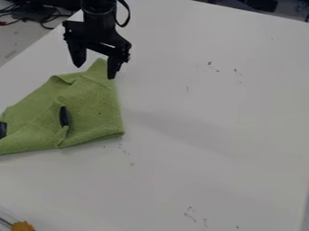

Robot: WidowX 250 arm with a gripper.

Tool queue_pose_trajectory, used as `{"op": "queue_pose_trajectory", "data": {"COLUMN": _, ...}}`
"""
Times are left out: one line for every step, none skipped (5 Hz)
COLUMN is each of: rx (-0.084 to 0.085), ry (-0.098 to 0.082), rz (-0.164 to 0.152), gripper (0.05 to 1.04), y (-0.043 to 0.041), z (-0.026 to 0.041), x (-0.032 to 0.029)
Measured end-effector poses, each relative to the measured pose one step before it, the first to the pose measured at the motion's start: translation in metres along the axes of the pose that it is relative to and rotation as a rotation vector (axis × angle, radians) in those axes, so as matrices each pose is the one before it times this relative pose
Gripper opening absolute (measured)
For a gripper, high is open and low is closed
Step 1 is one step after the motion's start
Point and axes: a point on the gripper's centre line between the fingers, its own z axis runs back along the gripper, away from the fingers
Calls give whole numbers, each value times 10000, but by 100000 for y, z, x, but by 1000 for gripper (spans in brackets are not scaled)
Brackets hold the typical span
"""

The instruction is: Fold the cloth from the top right to the centre

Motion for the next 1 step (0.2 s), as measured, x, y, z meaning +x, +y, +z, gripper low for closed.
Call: {"op": "queue_pose_trajectory", "data": {"rx": -204, "ry": 147, "rz": -551, "gripper": 999, "y": -318, "z": -56, "x": 480}}
